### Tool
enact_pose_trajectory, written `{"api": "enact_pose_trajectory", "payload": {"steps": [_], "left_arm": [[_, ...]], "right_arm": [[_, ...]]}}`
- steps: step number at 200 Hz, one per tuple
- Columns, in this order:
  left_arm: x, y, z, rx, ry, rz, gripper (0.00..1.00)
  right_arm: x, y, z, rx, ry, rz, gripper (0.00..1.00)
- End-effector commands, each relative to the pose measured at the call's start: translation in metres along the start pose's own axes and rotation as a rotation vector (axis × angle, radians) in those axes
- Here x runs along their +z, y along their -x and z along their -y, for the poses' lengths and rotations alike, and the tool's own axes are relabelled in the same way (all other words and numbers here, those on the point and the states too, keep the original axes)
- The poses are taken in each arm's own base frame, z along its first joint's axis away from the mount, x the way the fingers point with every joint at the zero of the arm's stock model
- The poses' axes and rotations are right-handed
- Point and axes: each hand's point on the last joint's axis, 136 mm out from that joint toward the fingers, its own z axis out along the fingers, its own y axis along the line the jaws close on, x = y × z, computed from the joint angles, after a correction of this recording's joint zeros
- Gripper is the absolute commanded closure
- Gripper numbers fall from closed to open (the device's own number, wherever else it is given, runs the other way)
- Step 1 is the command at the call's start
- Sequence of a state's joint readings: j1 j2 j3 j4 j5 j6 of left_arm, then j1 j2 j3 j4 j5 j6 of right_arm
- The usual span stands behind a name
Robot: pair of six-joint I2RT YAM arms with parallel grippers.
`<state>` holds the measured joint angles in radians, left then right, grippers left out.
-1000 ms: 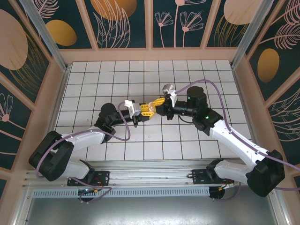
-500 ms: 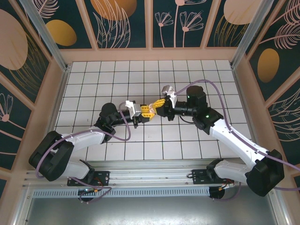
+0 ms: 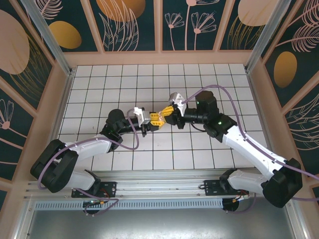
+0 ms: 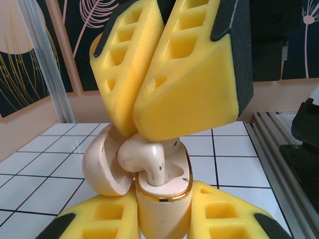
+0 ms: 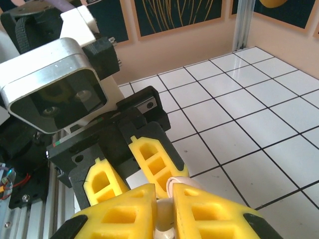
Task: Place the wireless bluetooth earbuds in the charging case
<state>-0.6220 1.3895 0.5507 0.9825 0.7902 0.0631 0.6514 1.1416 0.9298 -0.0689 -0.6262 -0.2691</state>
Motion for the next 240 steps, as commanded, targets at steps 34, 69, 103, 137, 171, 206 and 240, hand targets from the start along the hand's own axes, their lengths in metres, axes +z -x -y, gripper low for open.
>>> {"api": "enact_pose_trajectory", "payload": {"steps": [34, 69, 103, 137, 171, 206, 240], "left_arm": [[-0.003, 0.070, 0.002, 0.199, 0.004, 0.169, 0.79], [-0.004, 0.067, -0.008, 0.205, 0.066, 0.161, 0.79], [-0.005, 0.066, -0.016, 0.220, 0.120, 0.147, 0.79], [-0.007, 0.063, -0.021, 0.217, 0.158, 0.137, 0.79], [-0.007, 0.063, -0.024, 0.213, 0.172, 0.135, 0.79], [-0.007, 0.062, -0.026, 0.210, 0.185, 0.131, 0.79], [-0.006, 0.060, -0.023, 0.219, 0.164, 0.126, 0.80]], "right_arm": [[-0.005, -0.035, -0.006, 0.068, 0.020, -0.126, 0.83], [0.002, -0.032, -0.005, 0.207, 0.027, -0.109, 0.84], [0.004, -0.031, -0.002, 0.311, 0.000, -0.100, 0.84], [-0.001, -0.025, -0.002, 0.362, -0.022, -0.080, 0.85], [-0.006, -0.024, -0.004, 0.392, -0.031, -0.075, 0.86], [-0.005, -0.021, -0.012, 0.403, -0.004, -0.069, 0.87], [-0.009, -0.008, -0.015, 0.362, -0.008, -0.029, 0.84]]}}
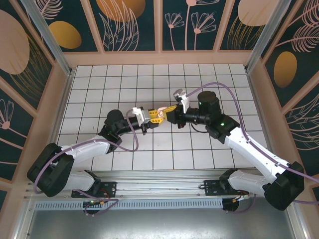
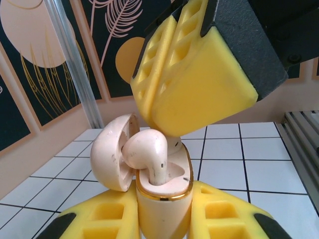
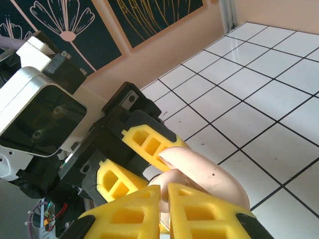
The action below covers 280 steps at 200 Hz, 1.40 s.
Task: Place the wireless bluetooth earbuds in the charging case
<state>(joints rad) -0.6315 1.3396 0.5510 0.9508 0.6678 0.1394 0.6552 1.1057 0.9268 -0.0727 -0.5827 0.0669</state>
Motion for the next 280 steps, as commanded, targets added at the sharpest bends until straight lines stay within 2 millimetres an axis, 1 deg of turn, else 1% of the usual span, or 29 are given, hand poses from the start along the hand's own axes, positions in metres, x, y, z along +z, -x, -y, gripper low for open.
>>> {"api": "enact_pose_trajectory", "payload": {"steps": [1, 15, 36, 51, 63, 77, 94, 103, 117, 129, 136, 146, 158, 174, 197, 215, 236, 280], "left_arm": [[-0.002, 0.047, -0.013, 0.124, 0.054, 0.127, 0.80], [-0.001, 0.044, -0.010, 0.136, 0.039, 0.119, 0.79], [-0.001, 0.040, -0.004, 0.165, 0.010, 0.106, 0.80], [-0.001, 0.037, -0.003, 0.178, 0.003, 0.096, 0.79], [0.000, 0.035, -0.002, 0.189, -0.005, 0.089, 0.79], [0.000, 0.031, -0.002, 0.204, -0.009, 0.074, 0.79], [0.001, 0.027, 0.000, 0.228, -0.021, 0.054, 0.79], [0.002, 0.024, 0.000, 0.238, -0.028, 0.040, 0.79], [0.001, 0.020, 0.002, 0.257, -0.039, 0.029, 0.79], [0.001, 0.018, 0.004, 0.278, -0.046, 0.020, 0.79], [0.001, 0.016, 0.005, 0.288, -0.052, 0.013, 0.79], [0.001, 0.014, 0.006, 0.307, -0.058, 0.005, 0.79], [0.000, 0.011, 0.007, 0.335, -0.060, -0.001, 0.79], [-0.001, 0.008, 0.007, 0.371, -0.063, -0.010, 0.79], [0.000, 0.002, 0.006, 0.407, -0.064, -0.037, 0.80], [-0.001, 0.000, 0.006, 0.423, -0.061, -0.048, 0.80], [-0.001, 0.002, 0.007, 0.435, -0.065, -0.044, 0.80], [-0.002, 0.002, 0.009, 0.432, -0.070, -0.039, 0.80]], "right_arm": [[-0.003, -0.018, -0.011, 0.040, 0.023, -0.053, 0.84], [-0.011, -0.002, -0.016, -0.011, 0.015, 0.004, 0.76], [-0.029, 0.021, -0.025, -0.105, -0.005, 0.100, 0.66], [-0.041, 0.032, -0.030, -0.174, -0.030, 0.155, 0.59], [-0.051, 0.040, -0.032, -0.222, -0.054, 0.193, 0.57], [-0.059, 0.043, -0.032, -0.272, -0.087, 0.211, 0.55], [-0.063, 0.041, -0.027, -0.327, -0.131, 0.190, 0.55], [-0.063, 0.035, -0.024, -0.366, -0.146, 0.154, 0.56], [-0.062, 0.028, -0.029, -0.494, -0.121, 0.106, 0.56], [-0.061, 0.019, -0.033, -0.617, -0.093, 0.078, 0.58], [-0.062, 0.020, -0.031, -0.655, -0.107, 0.081, 0.57], [-0.060, 0.020, -0.026, -0.684, -0.131, 0.063, 0.55], [-0.057, 0.017, -0.022, -0.725, -0.131, 0.018, 0.55], [-0.051, 0.010, -0.020, -0.766, -0.110, -0.040, 0.57], [-0.048, -0.002, -0.024, -0.888, -0.071, -0.065, 0.64], [-0.044, -0.005, -0.026, -0.977, -0.082, -0.054, 0.64], [-0.038, -0.008, -0.027, -1.057, -0.099, -0.055, 0.64], [-0.024, -0.011, -0.028, -1.138, -0.076, -0.066, 0.64]]}}
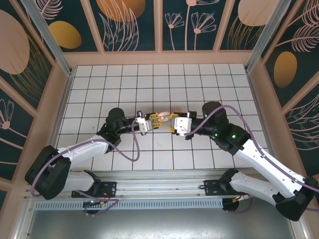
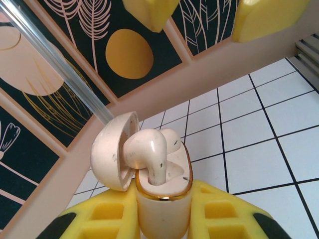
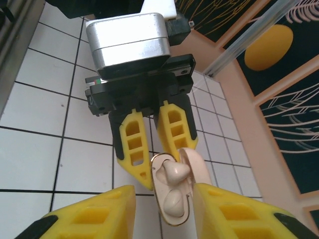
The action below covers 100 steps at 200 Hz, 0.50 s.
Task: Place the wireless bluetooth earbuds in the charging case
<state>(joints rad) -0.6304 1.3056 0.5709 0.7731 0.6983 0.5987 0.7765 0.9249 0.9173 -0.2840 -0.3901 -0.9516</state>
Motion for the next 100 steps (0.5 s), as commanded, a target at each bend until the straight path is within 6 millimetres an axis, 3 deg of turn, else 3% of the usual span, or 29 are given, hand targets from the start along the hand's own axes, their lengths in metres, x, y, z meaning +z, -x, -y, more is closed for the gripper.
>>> {"api": "enact_pose_trajectory", "payload": {"steps": [1, 100], "left_arm": [[-0.001, 0.016, -0.006, 0.053, 0.001, 0.041, 0.80], [-0.001, 0.020, -0.005, 0.035, -0.006, 0.064, 0.80]], "right_arm": [[0.009, 0.002, 0.006, -0.101, -0.027, 0.006, 0.64], [0.033, 0.001, 0.003, -0.148, 0.042, 0.016, 0.66]]}}
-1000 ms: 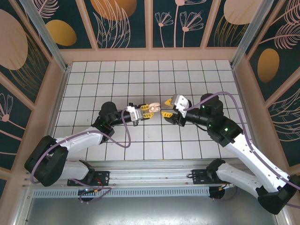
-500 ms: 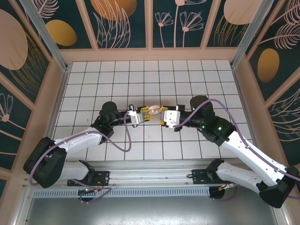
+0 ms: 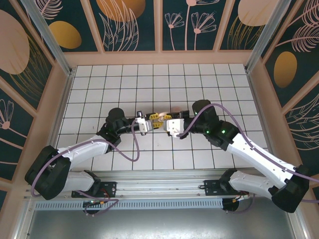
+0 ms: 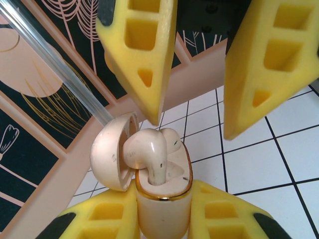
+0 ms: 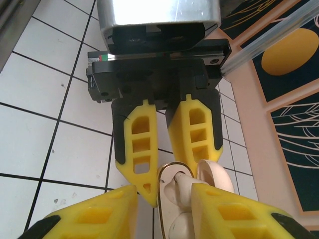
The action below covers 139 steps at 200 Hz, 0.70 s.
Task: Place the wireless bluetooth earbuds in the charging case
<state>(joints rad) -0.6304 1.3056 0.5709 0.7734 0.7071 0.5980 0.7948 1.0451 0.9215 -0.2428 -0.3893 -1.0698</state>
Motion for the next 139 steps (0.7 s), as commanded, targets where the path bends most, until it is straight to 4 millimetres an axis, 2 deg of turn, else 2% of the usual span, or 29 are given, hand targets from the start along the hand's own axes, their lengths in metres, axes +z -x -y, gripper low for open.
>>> {"api": "enact_pose_trajectory", "payload": {"steps": [1, 91, 139], "left_arm": [[-0.001, 0.020, -0.007, 0.036, 0.002, 0.059, 0.80], [-0.001, 0.022, -0.006, 0.030, -0.003, 0.069, 0.80], [-0.002, 0.024, -0.010, 0.024, 0.017, 0.067, 0.80]], "right_arm": [[0.000, 0.015, 0.013, -0.052, -0.028, 0.043, 0.66], [0.008, 0.009, 0.018, -0.043, -0.029, 0.014, 0.66], [0.003, 0.003, 0.010, 0.039, 0.002, -0.026, 0.74]]}}
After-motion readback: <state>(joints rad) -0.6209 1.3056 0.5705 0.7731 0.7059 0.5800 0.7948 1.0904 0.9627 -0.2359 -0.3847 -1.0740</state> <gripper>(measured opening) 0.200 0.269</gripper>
